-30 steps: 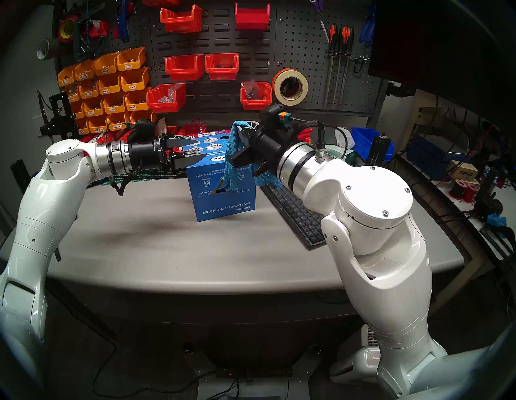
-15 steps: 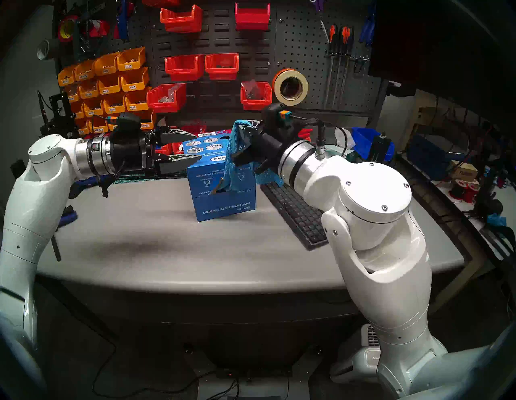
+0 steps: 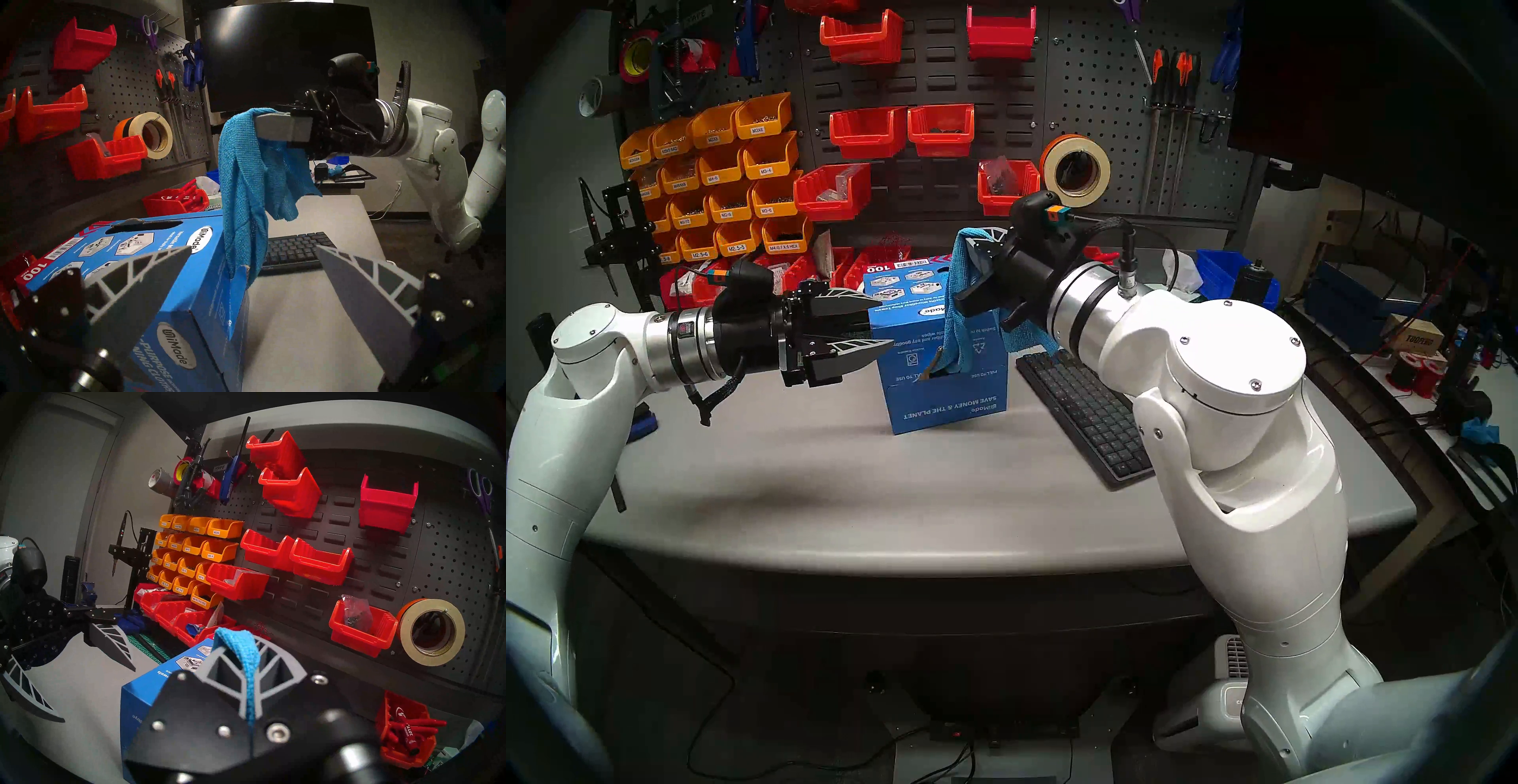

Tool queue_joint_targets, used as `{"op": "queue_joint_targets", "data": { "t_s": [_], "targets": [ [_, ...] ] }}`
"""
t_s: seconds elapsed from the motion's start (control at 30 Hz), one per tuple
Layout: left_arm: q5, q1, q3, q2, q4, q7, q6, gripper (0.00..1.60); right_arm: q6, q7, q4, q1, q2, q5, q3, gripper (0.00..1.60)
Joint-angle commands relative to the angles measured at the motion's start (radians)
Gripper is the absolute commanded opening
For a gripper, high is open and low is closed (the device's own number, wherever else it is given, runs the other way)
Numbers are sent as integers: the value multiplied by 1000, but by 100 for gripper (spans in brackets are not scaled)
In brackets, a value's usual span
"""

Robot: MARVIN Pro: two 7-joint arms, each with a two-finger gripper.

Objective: Take out a shop towel

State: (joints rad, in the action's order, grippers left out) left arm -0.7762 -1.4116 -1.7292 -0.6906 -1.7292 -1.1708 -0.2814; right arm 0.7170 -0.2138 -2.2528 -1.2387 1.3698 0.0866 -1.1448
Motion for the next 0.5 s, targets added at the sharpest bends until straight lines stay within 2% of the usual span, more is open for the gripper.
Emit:
{"op": "queue_joint_targets", "data": {
  "t_s": [0.0, 0.47],
  "targets": [
    [-17, -45, -47, -25, -82, 36, -3, 160, -15, 5, -34, 42, 23, -4, -4, 0],
    [-21, -73, -31, -58, -179, 83, -38, 160, -18, -1, -41, 43, 27, -9, -5, 0]
  ]
}}
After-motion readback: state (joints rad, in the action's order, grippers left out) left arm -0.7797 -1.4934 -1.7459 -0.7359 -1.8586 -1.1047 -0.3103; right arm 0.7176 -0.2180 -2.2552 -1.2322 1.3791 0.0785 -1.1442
